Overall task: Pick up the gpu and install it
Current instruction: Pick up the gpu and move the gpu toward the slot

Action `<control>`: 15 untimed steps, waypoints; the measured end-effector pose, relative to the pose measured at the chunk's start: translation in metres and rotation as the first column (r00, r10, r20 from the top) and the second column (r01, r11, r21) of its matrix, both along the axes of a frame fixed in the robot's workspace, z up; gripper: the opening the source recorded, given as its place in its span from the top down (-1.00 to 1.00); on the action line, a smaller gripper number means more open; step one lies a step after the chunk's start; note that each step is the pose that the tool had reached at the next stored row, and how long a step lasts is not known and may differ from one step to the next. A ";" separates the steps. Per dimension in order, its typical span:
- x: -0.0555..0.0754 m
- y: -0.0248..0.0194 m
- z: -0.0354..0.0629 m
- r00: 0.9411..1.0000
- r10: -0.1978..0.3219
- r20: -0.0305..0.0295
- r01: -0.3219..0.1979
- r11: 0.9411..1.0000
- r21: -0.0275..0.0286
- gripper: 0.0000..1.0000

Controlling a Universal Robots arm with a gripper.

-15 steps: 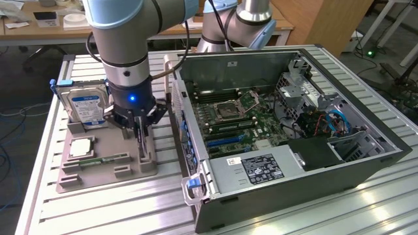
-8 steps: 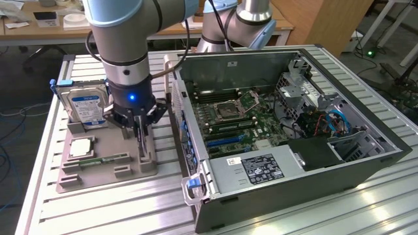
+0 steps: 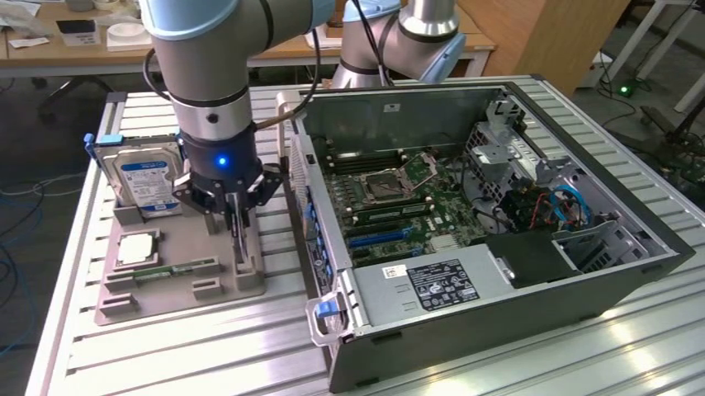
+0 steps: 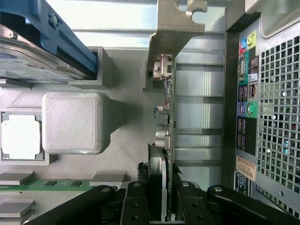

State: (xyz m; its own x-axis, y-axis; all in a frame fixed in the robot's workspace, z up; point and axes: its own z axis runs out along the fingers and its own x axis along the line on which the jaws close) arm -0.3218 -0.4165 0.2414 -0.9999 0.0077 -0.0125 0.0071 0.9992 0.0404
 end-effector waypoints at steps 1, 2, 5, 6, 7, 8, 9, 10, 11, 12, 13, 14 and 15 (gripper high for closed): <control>0.000 0.0000 0.0006 1.000 0.000 0.000 0.000 1.000 0.000 0.44; 0.000 0.0000 0.0011 1.000 0.000 0.000 0.000 1.000 0.000 0.44; 0.000 -0.0001 0.0023 1.000 0.000 0.000 0.000 1.000 0.000 0.44; 0.000 -0.0001 0.0028 1.000 0.000 0.000 0.000 1.000 0.000 0.44; 0.000 -0.0001 0.0034 1.000 0.000 0.000 0.000 1.000 0.000 0.44; 0.000 -0.0001 0.0039 1.000 0.000 0.000 0.000 1.000 0.000 0.44; 0.000 -0.0001 0.0044 1.000 0.000 0.000 0.000 1.000 0.000 0.44; 0.000 -0.0001 0.0047 1.000 0.000 0.000 0.000 1.000 0.000 0.44; 0.000 -0.0001 0.0050 1.000 0.000 0.000 0.000 1.000 0.000 0.44; 0.000 -0.0002 0.0053 1.000 0.000 0.000 0.000 1.000 0.000 0.44; 0.000 -0.0002 0.0056 1.000 0.000 0.000 0.000 1.000 0.000 0.44; 0.000 -0.0002 0.0060 1.000 0.000 0.000 0.000 1.000 0.000 0.44; 0.000 -0.0003 0.0063 1.000 0.000 0.000 0.000 1.000 0.000 0.44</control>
State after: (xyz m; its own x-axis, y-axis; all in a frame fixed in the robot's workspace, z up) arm -0.3218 -0.4168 0.2477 -0.9999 0.0076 -0.0124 0.0071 0.9992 0.0403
